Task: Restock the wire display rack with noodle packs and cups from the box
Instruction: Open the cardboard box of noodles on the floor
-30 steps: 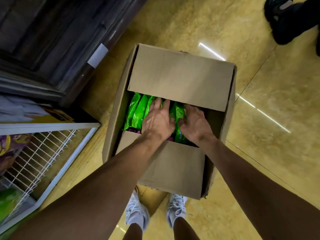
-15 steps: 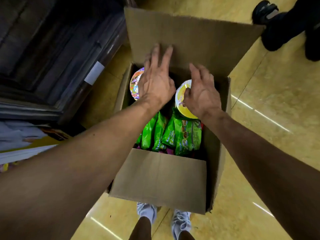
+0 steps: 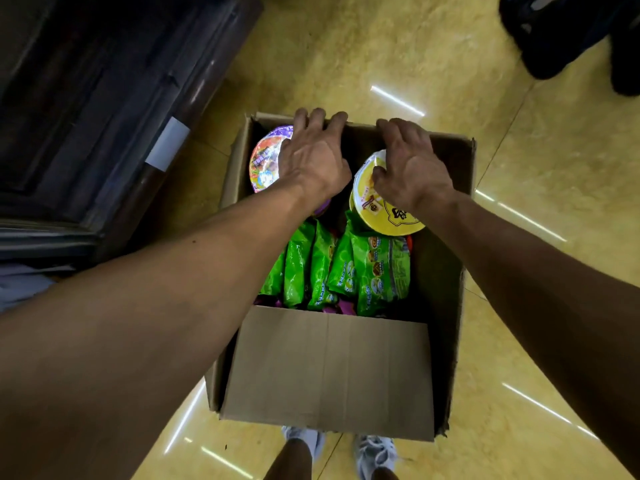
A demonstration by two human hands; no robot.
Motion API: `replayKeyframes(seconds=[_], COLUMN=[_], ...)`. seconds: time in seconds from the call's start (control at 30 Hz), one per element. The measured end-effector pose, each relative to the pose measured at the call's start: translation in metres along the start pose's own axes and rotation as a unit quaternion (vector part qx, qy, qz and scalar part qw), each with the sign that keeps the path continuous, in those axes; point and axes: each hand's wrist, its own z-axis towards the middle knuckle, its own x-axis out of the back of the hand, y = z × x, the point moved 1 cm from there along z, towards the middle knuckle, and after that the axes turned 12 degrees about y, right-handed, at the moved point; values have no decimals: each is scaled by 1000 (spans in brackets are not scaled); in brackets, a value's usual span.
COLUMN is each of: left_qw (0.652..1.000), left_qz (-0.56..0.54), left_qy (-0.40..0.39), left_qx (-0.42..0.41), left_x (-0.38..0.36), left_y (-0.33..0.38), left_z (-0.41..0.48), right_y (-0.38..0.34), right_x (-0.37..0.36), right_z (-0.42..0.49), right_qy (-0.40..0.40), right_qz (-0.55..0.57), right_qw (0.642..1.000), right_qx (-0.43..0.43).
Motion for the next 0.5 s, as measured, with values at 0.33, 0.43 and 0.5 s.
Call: replayKeyframes(seconds=[0.33, 0.43, 0.5], left_qw=[998, 994, 990], left_qz=[-23, -1, 14], left_qy=[-35, -112, -139], left_qx=[-36, -2, 3], left_x=[-16, -30, -39], left_y=[9, 11, 9], left_z=[-159, -206, -225], right_y=[-15, -8, -1], right_x=[-29, -54, -60], right_z=[-133, -172, -189], right_qy=[-56, -176, -229], right_qz=[1, -24, -44], right_qw=[997, 982, 972], right_qx=[52, 64, 39])
